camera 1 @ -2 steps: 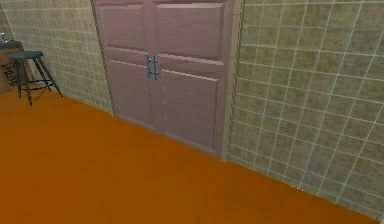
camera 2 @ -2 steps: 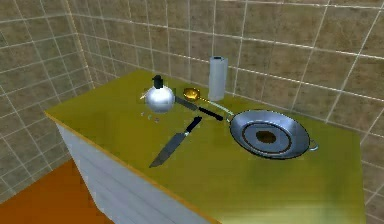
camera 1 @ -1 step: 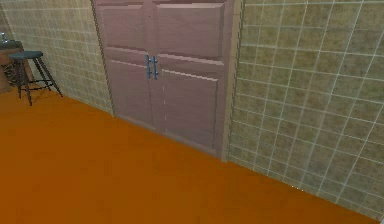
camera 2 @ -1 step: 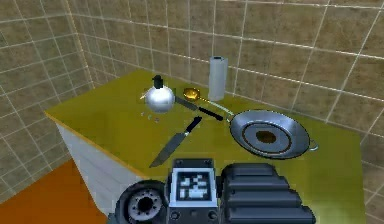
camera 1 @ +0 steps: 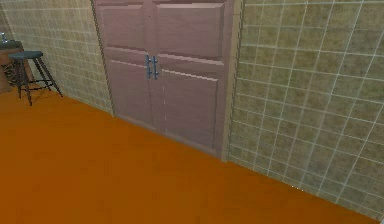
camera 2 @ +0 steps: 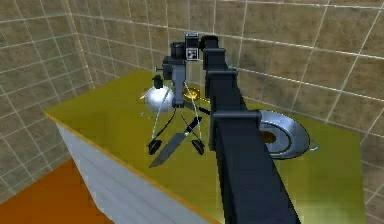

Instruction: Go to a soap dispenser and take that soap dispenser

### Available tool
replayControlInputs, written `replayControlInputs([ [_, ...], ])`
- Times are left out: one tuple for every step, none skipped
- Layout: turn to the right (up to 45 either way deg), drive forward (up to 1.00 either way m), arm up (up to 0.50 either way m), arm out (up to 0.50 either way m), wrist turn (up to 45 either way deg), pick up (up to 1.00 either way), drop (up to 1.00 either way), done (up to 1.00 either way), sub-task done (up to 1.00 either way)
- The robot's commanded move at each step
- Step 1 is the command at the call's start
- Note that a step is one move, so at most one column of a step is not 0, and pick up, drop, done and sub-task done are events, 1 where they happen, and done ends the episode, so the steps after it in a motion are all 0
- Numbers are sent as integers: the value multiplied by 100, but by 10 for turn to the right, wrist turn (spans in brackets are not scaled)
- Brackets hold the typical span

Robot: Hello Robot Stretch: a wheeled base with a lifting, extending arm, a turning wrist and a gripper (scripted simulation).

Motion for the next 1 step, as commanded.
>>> replayControlInputs([
  [0,0,0,0,450,0,0,0,0],
])
